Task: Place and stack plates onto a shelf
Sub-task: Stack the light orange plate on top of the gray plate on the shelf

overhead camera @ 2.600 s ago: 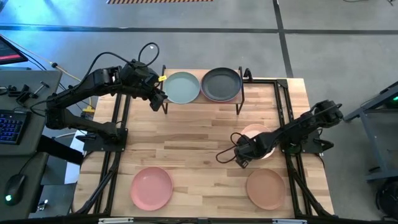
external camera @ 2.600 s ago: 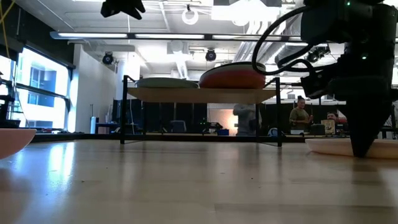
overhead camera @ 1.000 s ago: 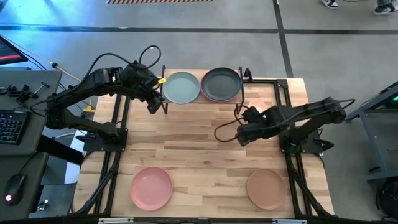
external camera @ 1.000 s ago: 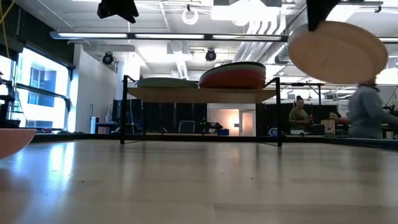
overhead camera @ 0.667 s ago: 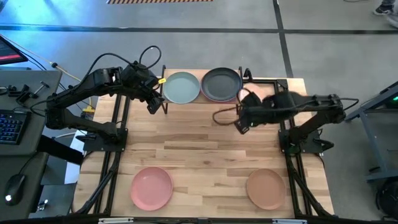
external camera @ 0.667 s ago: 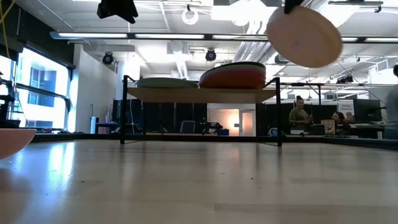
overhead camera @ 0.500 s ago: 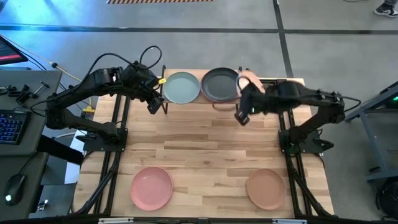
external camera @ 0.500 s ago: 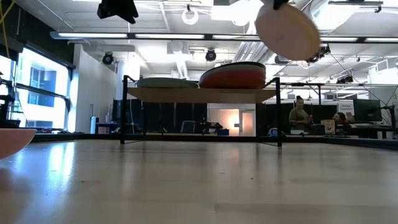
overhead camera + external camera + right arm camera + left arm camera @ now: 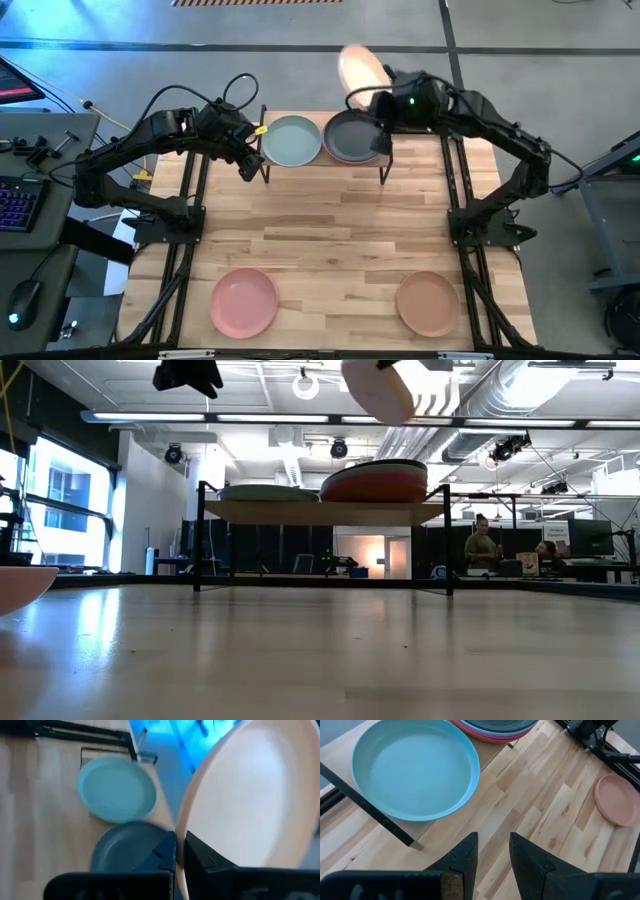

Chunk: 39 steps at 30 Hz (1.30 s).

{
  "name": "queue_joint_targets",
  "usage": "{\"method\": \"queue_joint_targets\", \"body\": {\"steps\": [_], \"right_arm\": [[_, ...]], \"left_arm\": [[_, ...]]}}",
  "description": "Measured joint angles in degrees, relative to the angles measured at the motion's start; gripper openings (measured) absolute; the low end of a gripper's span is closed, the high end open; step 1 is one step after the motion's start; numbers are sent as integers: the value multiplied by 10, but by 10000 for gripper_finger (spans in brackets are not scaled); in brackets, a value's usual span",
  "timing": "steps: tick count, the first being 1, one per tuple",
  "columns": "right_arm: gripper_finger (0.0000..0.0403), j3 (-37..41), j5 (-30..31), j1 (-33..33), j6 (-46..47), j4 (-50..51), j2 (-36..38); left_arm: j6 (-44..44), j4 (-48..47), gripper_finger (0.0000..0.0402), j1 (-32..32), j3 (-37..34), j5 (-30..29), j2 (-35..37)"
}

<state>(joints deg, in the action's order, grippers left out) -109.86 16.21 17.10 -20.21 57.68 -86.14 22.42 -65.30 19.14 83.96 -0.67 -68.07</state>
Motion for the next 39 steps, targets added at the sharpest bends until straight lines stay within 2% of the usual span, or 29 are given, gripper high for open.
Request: {"method": "queue_joint_targets", "body": {"steps": [6,10,16,27,39], "right_arm": [[0,0,-60,42,-151,-69,-31],[0,0,-76,52,-239,-97,-63],[0,1,-107,51,-326,-121,-117],[0,1,-234,30,-343,-117,-190],[0,1,-240,12,-337,-136,-251]], "left_arm": [[29,0,102,0,0,-14,0],[42,0,102,0,0,-15,0],[66,0,102,0,0,-15,0],[87,4,102,0,0,-15,0],[89,28,102,0,0,-15,0]]}}
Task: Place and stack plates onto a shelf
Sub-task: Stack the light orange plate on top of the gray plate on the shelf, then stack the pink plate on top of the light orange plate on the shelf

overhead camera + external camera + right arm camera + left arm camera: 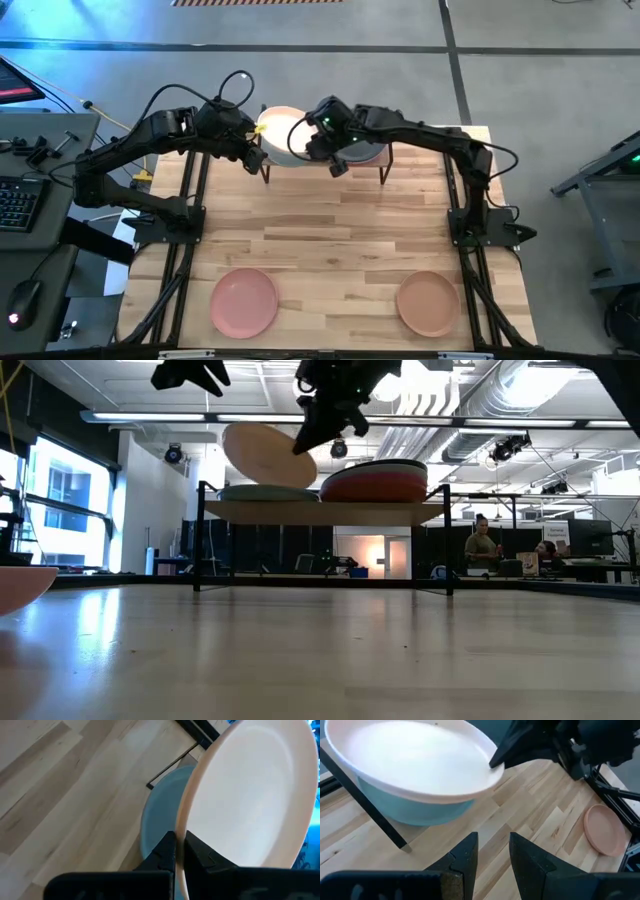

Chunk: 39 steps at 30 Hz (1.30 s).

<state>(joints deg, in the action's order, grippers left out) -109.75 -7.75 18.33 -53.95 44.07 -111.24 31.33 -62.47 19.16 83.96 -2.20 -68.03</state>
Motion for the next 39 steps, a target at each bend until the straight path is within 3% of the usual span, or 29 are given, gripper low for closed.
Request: {"method": "queue_joint_targets", "body": {"steps": [15,28,32,39], "right_arm": [[4,0,88,-8,-1,2,-38],[80,0,101,-8,0,3,-38],[83,0,144,-10,1,7,-27],[83,0,150,-25,49,23,25]], "left_arm": [[0,-1,102,0,0,0,0],[0,-3,102,0,0,0,0],[0,-13,102,0,0,5,0],[1,-94,102,-19,0,19,0]]}}
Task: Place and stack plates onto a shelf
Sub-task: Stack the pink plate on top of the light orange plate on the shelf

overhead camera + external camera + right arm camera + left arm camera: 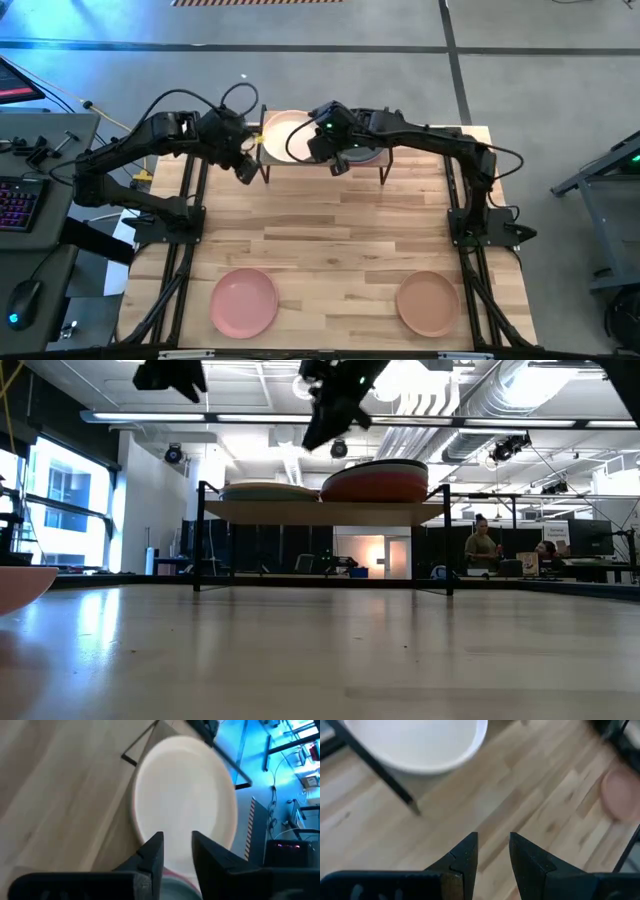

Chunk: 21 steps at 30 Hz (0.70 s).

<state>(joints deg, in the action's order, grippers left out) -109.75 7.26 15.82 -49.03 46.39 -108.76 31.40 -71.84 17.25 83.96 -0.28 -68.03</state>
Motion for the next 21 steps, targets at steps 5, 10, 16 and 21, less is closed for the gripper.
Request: {"method": "queue_joint_targets", "body": {"steps": [5,10,16,21], "right_arm": [[83,0,12,-17,58,24,52],[83,0,59,-42,114,49,101],[83,0,101,-77,182,78,150],[83,0,109,-99,235,80,172]], "left_arm": [[16,-35,102,-44,-1,-4,0],[39,-31,102,-109,-45,-3,0],[72,-6,102,-192,-131,-3,0],[98,47,102,-256,-203,21,0]]}}
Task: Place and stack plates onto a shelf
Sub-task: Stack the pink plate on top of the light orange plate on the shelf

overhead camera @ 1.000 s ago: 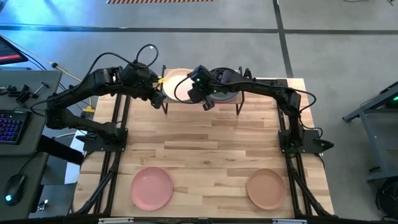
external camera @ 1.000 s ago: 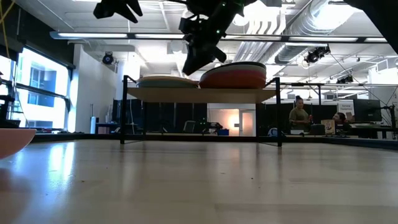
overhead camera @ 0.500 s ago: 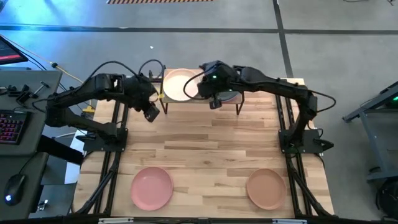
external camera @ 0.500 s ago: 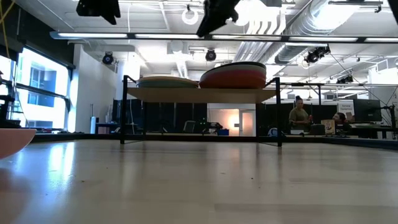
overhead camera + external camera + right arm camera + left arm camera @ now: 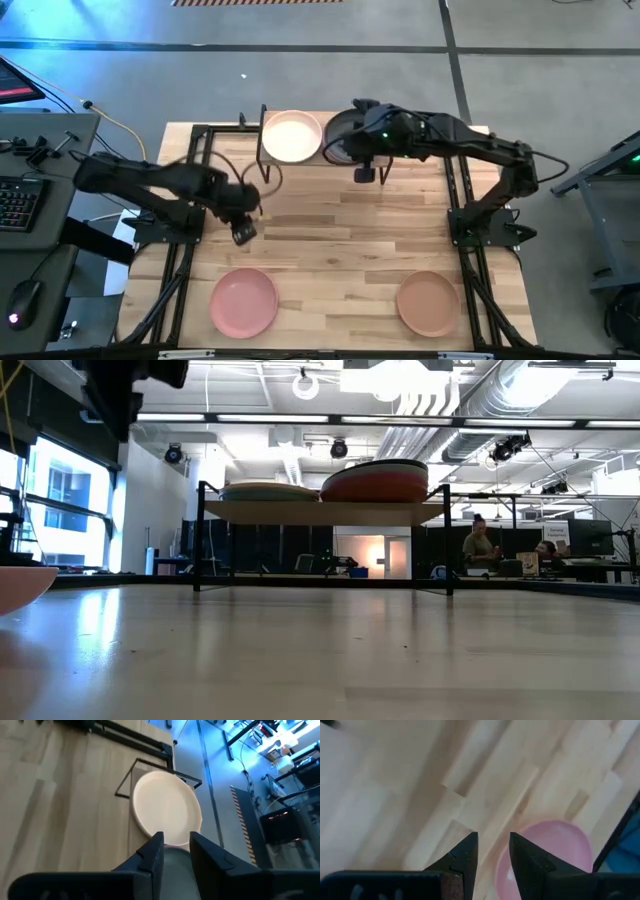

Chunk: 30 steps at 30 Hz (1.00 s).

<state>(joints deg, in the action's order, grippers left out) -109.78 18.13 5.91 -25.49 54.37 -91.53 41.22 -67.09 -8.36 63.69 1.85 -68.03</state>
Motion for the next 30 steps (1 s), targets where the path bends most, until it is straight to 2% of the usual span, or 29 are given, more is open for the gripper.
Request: {"method": "queue_joint_targets", "body": {"steps": [7,18,30], "right_arm": [[83,0,13,-21,40,10,0],[83,0,13,-34,76,26,-3],[83,0,12,-34,77,37,-3]], "left_arm": [[48,84,102,-80,-92,8,0],[138,190,102,-179,-201,25,0],[197,223,102,-234,-245,25,0]]}}
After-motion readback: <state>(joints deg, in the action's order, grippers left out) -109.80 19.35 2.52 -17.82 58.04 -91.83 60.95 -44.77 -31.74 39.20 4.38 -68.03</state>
